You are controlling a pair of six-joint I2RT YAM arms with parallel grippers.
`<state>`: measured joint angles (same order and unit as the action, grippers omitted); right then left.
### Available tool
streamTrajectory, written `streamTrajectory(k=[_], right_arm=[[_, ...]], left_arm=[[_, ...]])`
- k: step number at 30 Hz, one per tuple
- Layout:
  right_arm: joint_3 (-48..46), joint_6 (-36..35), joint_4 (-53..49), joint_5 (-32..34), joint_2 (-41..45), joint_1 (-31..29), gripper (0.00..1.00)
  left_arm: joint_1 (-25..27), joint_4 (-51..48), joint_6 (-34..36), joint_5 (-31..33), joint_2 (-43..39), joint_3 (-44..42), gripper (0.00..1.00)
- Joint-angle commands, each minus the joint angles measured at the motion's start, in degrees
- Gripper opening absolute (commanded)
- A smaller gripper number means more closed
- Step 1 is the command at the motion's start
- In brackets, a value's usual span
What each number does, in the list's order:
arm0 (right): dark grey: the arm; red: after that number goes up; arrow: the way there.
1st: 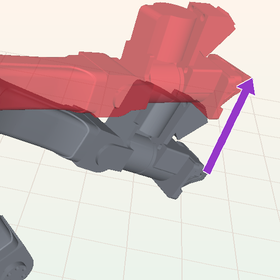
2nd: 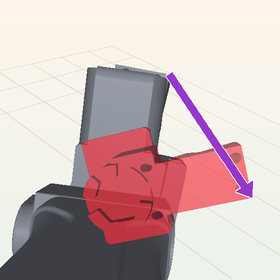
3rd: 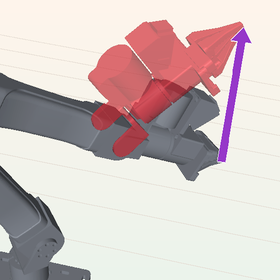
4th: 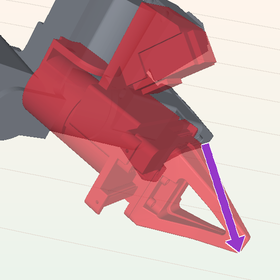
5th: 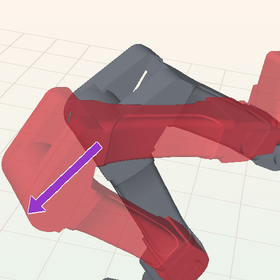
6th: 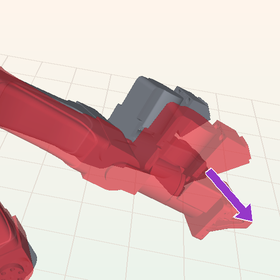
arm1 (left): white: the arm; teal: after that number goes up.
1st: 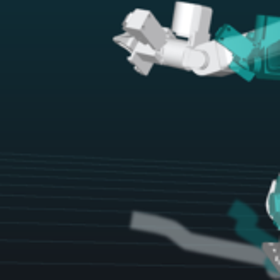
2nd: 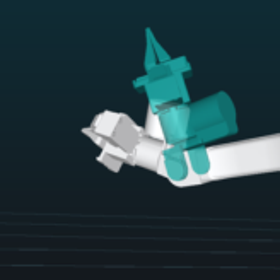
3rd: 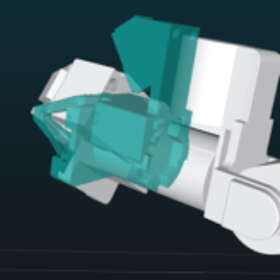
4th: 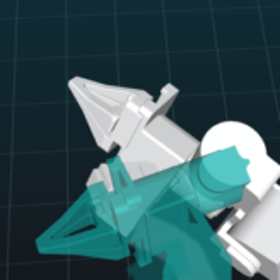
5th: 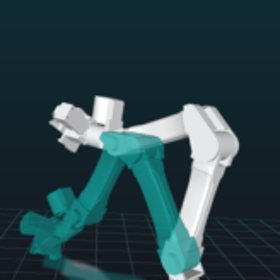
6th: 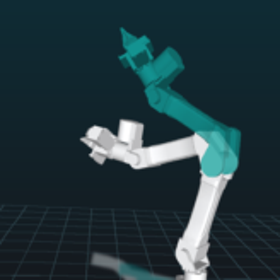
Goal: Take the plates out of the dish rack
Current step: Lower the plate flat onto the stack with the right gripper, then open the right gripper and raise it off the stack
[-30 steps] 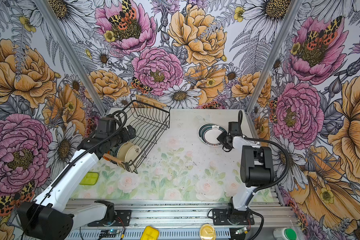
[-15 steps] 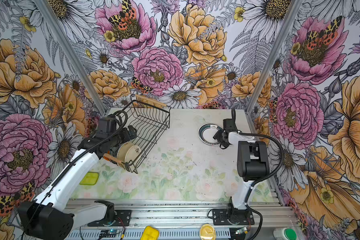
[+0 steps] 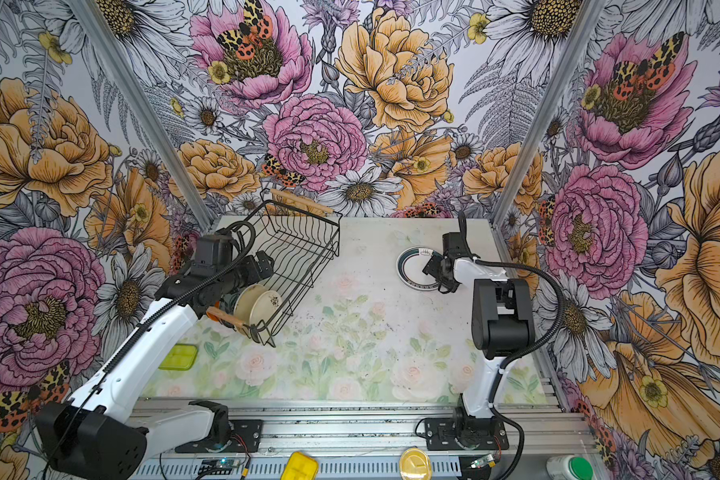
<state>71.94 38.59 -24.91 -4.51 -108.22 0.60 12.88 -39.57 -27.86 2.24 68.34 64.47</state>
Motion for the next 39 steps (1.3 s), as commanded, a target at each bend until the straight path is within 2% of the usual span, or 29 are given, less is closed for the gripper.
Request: streamTrajectory(k=[1, 14, 26, 32, 34, 39], right_arm=[[2.3, -1.1, -1.1, 1.3, -1.4, -0.9, 0.84], [9.6, -5.4, -9.2, 9.6, -4.4, -3.9, 0.88], [12.9, -7.3, -11.9, 10.8, -6.6, -4.8, 0.91], [13.6, -8.1, -13.5, 13.8, -5.2, -4.9, 0.92], [13.6, -8.3, -14.1, 15.3, -4.1, -4.9, 0.99], [12.4, -8.8, -14.1, 16.5, -0.7, -4.9, 0.99]], left_arm=[[-0.5, 1.3, 1.3, -1.2, -1.2, 0.7, 0.99], [-0.5, 1.3, 1.3, -1.7, -0.8, 0.6, 0.99], [-0.5, 1.4, 1.4, -1.1, -0.8, 0.2, 0.99], [-0.8, 1.3, 0.9, 1.5, -1.1, -0.1, 0.99], [-0.8, 1.3, 1.3, 2.2, -1.1, -0.2, 0.99], [-0.8, 1.3, 3.3, 4.6, -1.9, -0.5, 0.99]])
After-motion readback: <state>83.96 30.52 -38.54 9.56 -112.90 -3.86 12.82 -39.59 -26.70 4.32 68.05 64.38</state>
